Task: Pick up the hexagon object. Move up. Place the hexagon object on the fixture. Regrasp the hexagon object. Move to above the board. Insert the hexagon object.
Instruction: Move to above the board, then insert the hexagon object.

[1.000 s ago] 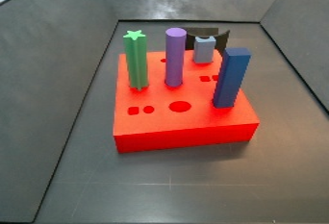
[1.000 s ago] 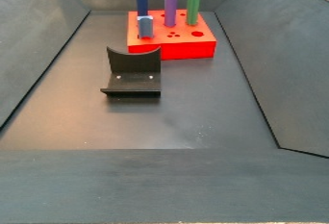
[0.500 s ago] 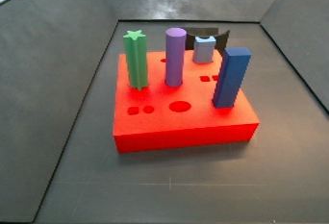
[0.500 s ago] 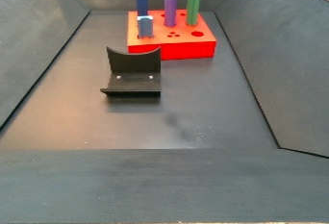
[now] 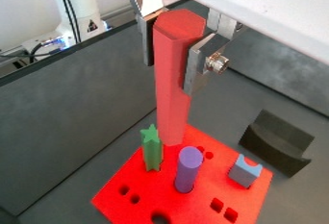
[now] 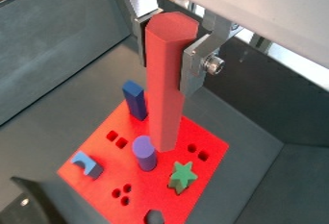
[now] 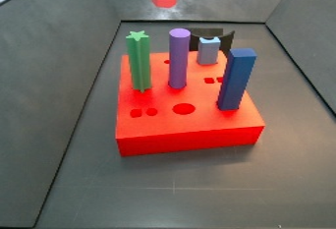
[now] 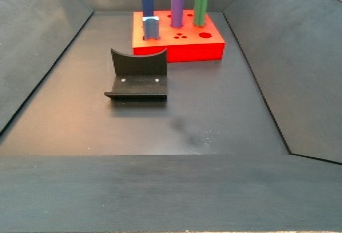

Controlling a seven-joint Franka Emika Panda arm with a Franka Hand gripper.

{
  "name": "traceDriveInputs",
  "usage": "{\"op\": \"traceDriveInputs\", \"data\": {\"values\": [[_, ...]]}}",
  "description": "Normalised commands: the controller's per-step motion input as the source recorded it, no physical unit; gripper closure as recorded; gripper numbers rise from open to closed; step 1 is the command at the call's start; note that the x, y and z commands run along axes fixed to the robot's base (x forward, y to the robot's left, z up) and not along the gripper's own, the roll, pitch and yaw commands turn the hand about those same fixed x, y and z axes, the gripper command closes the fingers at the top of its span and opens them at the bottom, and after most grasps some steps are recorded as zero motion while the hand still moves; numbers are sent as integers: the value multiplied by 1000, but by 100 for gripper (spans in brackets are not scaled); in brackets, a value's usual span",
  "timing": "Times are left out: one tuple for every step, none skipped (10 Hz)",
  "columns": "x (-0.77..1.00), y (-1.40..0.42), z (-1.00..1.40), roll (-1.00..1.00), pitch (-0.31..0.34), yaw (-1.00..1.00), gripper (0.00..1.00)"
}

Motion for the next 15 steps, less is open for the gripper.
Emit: {"op": "traceDriveInputs", "data": {"values": [[-28,9,-2,-207,-40,-12,100],[-34,0,0,0,0,0,100],[0,257,0,-26,0,0,100],[0,663,34,-237,-3,0,100],[-177,806,34,-319,-87,3,100],[-229,806,11,-319,-100,20,100],[-274,809,0,-294,-134,9,100],[-471,654,-146,-254,-217,0,100],[-574,494,-357,-203,-271,-114,100],[-371,277,-520,-64,-110,-283,100],[-114,203,-389,0,-36,-406,100],[0,89,-431,-36,-60,-771,100],[63,0,-469,-71,-39,-980,100],[0,0,-440,-89,-97,-966,100],[0,0,-489,-117,-61,-937,100]]}}
